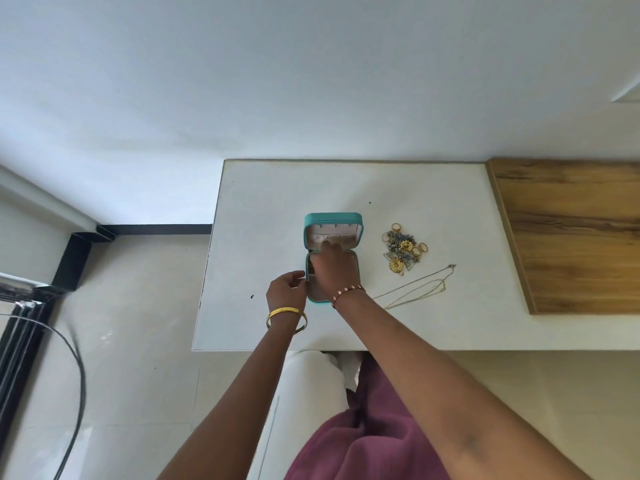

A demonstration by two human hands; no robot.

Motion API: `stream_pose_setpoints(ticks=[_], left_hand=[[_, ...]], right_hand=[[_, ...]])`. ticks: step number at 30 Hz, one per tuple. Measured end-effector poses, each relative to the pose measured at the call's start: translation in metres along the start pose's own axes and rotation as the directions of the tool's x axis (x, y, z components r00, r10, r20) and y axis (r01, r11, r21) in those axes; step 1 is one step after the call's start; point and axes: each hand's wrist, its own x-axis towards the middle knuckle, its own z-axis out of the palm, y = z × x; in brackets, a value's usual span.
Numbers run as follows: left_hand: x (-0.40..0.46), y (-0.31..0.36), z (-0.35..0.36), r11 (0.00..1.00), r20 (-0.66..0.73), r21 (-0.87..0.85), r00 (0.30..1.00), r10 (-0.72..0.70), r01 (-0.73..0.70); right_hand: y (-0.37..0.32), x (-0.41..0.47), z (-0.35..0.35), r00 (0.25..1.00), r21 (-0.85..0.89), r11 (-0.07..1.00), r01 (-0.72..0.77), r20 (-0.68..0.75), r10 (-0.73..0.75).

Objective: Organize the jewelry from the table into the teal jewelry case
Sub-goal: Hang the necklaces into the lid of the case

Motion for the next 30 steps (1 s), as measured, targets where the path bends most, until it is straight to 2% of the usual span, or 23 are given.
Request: stream_pose_setpoints(ticks=[4, 9, 11, 15, 19, 22, 27, 28, 30], left_hand=[[-0.003, 0.002, 0.002, 0.999, 0.004, 0.04, 1.0, 0.017, -0.017], [-0.005, 0.005, -0.001, 0.995, 0.014, 0.096, 1.0, 0.026, -0.027], [-0.006, 0.005, -0.002, 0.996, 0.021, 0.088, 1.0, 0.02, -0.022], [-0.01, 0.003, -0.007, 0.999, 0.018, 0.036, 1.0, -0.001, 0.001], [-0.009, 0.001, -0.008, 1.0, 0.02, -0.003, 1.0, -0.023, 0.023], [-0.011, 0.002, -0.005, 1.0, 0.032, -0.002, 0.999, -0.017, 0.017], [-0.013, 0.0, 0.001, 1.0, 0.049, 0.017, 0.999, -0.022, 0.022], [-0.013, -0.002, 0.001, 1.0, 0.05, 0.015, 0.998, -0.026, 0.025], [-0.014, -0.005, -0.001, 1.0, 0.045, 0.014, 0.999, -0.028, 0.027]], right_hand=[[-0.006, 0.003, -0.004, 0.999, -0.098, 0.995, -0.027, -0.048, 0.022], [-0.008, 0.01, -0.007, 0.997, -0.081, 0.996, 0.021, -0.075, -0.027], [-0.007, 0.011, -0.005, 0.997, -0.112, 0.993, 0.047, -0.061, -0.054], [-0.003, 0.012, -0.01, 0.999, -0.064, 0.998, 0.024, -0.023, -0.025], [0.0, 0.009, -0.011, 0.998, -0.121, 0.991, 0.052, -0.025, -0.056], [-0.005, 0.01, -0.013, 1.0, -0.091, 0.996, 0.025, 0.015, -0.024], [-0.012, 0.017, -0.006, 0.998, -0.126, 0.99, 0.055, -0.015, -0.057], [-0.01, 0.017, -0.005, 0.998, -0.126, 0.99, 0.06, -0.013, -0.063], [-0.002, 0.017, -0.006, 1.0, 0.003, 1.0, -0.003, -0.006, 0.003]])
